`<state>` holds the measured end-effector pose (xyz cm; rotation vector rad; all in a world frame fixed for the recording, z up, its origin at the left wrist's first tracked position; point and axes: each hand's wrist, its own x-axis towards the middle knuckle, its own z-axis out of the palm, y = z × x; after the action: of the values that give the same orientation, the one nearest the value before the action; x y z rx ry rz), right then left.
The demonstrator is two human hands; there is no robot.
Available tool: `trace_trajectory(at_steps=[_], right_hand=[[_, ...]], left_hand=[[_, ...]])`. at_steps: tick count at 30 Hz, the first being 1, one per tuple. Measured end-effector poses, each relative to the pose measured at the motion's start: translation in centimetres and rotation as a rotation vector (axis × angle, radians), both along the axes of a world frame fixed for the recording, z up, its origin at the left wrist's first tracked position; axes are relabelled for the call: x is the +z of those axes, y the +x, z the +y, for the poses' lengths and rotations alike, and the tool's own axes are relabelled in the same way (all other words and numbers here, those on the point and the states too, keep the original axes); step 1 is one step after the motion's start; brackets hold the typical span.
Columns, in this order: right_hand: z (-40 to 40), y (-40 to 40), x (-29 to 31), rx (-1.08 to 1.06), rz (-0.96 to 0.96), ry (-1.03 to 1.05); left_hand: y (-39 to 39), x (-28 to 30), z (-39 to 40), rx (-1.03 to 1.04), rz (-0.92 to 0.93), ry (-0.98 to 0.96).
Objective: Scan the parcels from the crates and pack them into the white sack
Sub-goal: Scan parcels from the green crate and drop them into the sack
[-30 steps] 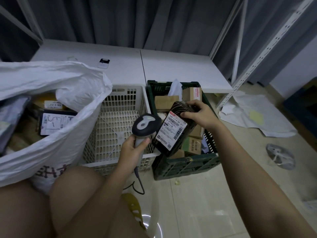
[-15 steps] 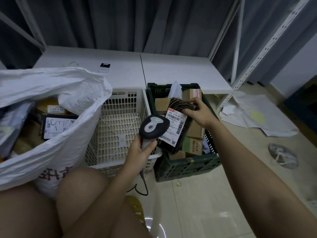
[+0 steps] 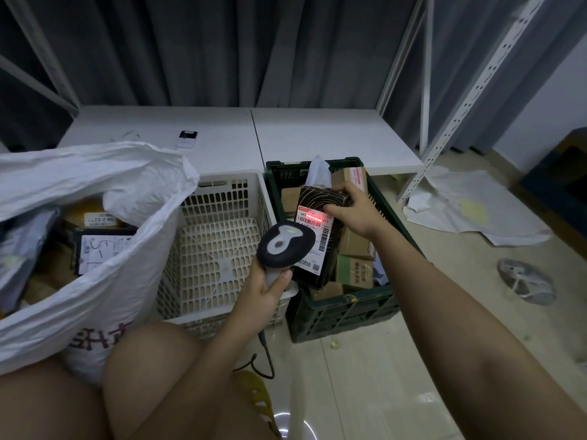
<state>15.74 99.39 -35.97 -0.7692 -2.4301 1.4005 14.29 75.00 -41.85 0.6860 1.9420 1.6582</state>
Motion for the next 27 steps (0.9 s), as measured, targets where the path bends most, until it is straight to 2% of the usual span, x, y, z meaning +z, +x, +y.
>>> trace_trajectory(at_steps=[19, 23, 27], right_hand=[[-0.3, 0.3, 0.0, 0.005, -0.043, -0.005], [-1.1, 0.5, 0.4, -0.018, -0.041, -0.003], [-2.8, 0.2, 1.9, -0.1, 0.065, 0.072]], left_hand=[[0.0, -0.1, -0.3, 0.036, -0.058, 0.003], [-0.6, 1.2, -0.6, 0.07, -0.045, 0.029], [-2.3, 4.5, -1.2, 0.126, 0.03, 0.092]])
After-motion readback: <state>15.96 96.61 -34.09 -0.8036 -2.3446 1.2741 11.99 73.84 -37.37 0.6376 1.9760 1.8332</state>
